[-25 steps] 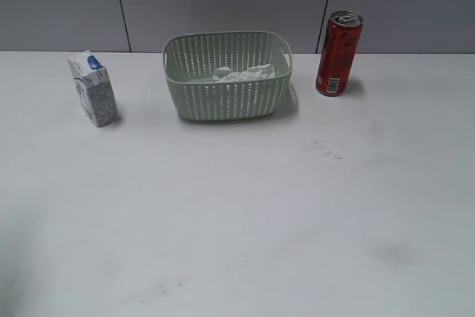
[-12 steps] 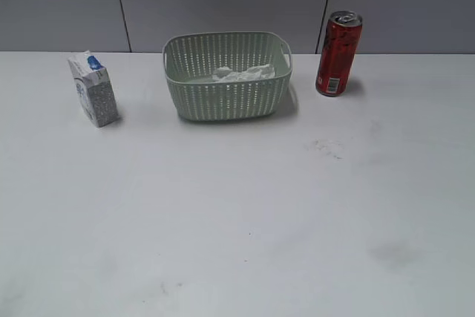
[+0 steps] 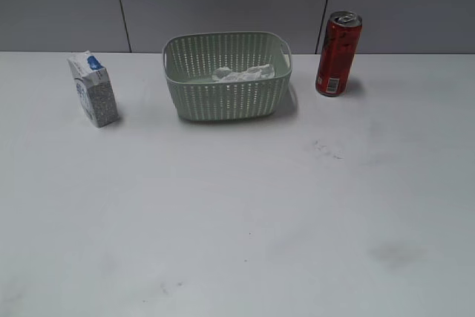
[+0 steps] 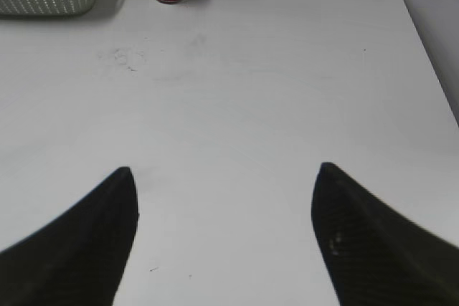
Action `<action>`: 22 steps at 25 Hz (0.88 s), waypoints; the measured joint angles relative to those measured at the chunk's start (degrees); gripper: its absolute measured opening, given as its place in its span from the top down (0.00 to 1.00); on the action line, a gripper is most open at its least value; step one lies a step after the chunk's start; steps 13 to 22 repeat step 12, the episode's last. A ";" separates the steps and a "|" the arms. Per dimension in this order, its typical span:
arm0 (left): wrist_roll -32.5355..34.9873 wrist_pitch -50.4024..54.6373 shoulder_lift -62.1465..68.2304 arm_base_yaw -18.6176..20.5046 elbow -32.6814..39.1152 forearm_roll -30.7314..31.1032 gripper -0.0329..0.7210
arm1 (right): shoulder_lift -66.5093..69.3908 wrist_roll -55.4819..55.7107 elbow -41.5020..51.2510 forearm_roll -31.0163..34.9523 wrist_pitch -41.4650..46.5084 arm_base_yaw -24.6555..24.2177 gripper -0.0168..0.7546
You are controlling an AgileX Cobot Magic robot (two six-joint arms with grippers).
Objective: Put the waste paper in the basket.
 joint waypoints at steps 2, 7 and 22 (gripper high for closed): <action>0.00 -0.14 -2.59 0.00 0.18 0.00 0.18 | 0.00 0.00 0.00 0.00 0.00 0.00 0.24; 0.00 -3.93 -3.00 0.00 2.13 0.12 0.18 | 0.00 0.06 0.00 0.07 0.00 0.00 0.24; 0.00 -4.75 -3.00 0.07 2.58 0.06 0.18 | 0.00 0.06 0.00 0.07 0.00 0.00 0.24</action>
